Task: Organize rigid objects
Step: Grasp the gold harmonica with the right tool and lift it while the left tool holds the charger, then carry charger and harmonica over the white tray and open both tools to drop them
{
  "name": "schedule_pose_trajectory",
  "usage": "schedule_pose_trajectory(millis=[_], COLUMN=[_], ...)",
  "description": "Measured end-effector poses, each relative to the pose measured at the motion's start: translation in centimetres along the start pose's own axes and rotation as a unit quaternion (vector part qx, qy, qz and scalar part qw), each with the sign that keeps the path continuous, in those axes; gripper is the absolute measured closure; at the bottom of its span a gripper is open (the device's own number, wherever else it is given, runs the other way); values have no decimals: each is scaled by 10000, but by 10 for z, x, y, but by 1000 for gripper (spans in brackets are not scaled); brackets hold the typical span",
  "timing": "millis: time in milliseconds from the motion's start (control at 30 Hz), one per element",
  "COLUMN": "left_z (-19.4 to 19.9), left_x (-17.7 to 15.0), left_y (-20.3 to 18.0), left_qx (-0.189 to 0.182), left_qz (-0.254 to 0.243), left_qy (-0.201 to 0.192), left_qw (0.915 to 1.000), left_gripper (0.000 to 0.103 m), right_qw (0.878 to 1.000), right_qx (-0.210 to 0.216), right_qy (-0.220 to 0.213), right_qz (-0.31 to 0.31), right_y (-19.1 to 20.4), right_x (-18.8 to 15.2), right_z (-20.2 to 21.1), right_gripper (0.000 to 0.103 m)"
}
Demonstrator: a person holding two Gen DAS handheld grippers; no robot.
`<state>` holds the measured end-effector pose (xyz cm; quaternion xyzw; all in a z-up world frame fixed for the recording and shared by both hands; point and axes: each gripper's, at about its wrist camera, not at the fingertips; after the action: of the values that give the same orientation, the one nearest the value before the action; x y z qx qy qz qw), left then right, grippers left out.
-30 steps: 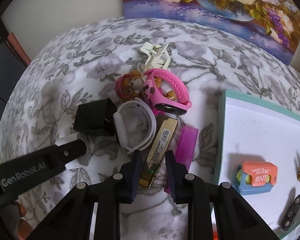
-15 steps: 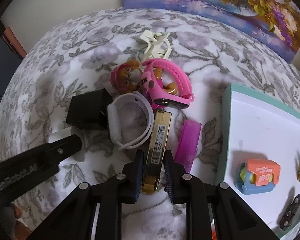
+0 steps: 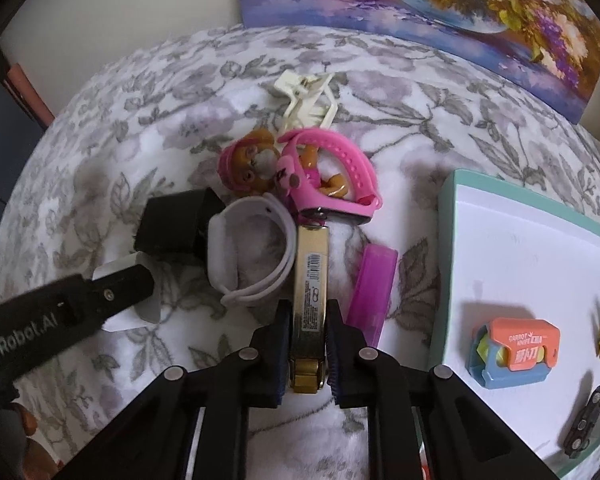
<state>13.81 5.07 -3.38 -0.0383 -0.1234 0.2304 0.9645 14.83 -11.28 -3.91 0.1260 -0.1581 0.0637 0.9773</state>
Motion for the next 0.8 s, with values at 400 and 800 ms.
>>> schedule_pose_trajectory(millis=[400, 800], left_z=[46, 76], left_x=[1, -24], left_y=[-14, -70], left_qx=[-75, -243], left_qz=[-4, -687], left_qy=[-585, -803], left_qw=[9983, 9941], left_gripper=[42, 42], right_qw=[9962, 9900], right_qx=[498, 234], right_qy=[-620, -869], right_qz=[-368, -1083], right_y=[-21, -88], right_x=[11, 7], right_z=[65, 102], right_gripper=[87, 87])
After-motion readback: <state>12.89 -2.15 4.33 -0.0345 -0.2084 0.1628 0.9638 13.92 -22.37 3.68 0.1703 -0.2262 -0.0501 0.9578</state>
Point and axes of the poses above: each gripper's, at about its wrist camera, not at the fingertips, and z roughly against the way its jaws point, y to its left, x to its top, and after that the axes turned 9 degrees about x, right-handed
